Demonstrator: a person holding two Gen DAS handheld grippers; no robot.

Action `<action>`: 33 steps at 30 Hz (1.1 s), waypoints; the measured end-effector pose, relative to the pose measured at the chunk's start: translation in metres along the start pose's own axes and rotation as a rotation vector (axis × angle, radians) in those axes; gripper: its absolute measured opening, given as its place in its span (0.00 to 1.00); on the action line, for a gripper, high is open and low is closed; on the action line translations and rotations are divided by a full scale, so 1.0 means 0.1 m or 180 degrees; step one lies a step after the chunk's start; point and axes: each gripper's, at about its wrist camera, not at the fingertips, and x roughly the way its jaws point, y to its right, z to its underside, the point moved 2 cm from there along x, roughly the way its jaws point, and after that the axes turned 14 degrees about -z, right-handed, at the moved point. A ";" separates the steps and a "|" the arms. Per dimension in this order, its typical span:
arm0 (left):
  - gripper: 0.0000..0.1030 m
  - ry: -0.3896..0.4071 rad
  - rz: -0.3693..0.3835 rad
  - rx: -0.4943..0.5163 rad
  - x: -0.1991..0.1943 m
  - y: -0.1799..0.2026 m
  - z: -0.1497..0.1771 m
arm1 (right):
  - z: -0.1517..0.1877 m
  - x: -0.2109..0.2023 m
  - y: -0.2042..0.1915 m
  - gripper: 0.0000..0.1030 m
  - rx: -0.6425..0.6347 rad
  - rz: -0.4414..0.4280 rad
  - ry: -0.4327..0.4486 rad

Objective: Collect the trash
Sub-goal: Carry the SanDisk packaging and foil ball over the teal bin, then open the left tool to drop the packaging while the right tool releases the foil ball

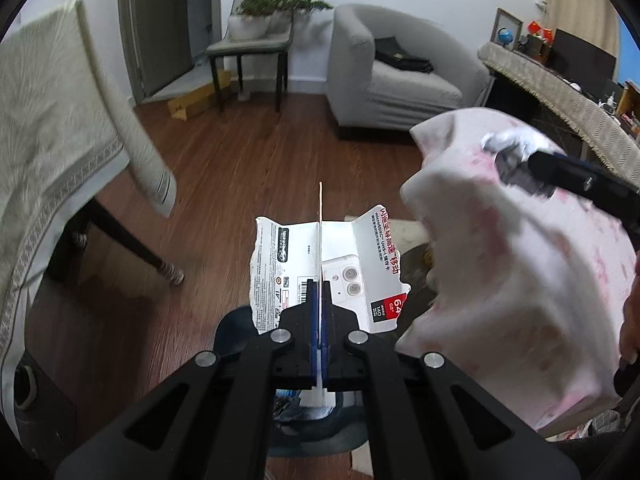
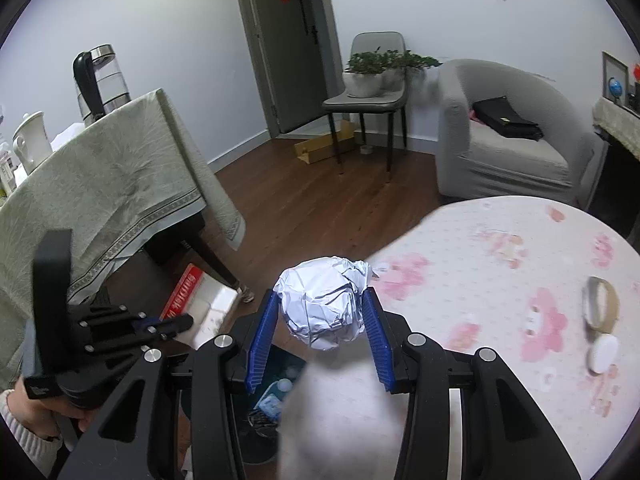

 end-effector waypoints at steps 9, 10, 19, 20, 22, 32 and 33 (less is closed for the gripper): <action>0.02 -0.0379 0.0009 -0.0005 0.37 -0.28 0.32 | -0.01 0.39 -0.38 0.43 -0.0123 -0.0183 -0.0147; 0.02 -0.0426 0.0021 -0.0009 0.41 -0.31 0.36 | -0.01 0.43 -0.43 0.43 -0.0136 -0.0207 -0.0166; 0.02 -0.0805 -0.0067 0.0138 0.78 -0.47 0.79 | 0.01 0.71 -0.63 0.43 -0.0186 -0.0306 -0.0281; 0.02 -0.0851 -0.0061 0.0163 0.82 -0.48 0.85 | 0.02 0.74 -0.65 0.43 -0.0192 -0.0310 -0.0301; 0.02 -0.0905 -0.0047 0.0176 0.87 -0.48 0.90 | 0.04 0.80 -0.68 0.43 -0.0208 -0.0312 -0.0337; 0.32 -0.1140 -0.0075 0.0246 1.04 -0.56 1.10 | 0.11 1.04 -0.76 0.43 -0.0211 -0.0344 -0.0487; 0.33 -0.1122 -0.0090 0.0244 1.04 -0.59 1.09 | 0.12 1.07 -0.77 0.43 -0.0206 -0.0346 -0.0505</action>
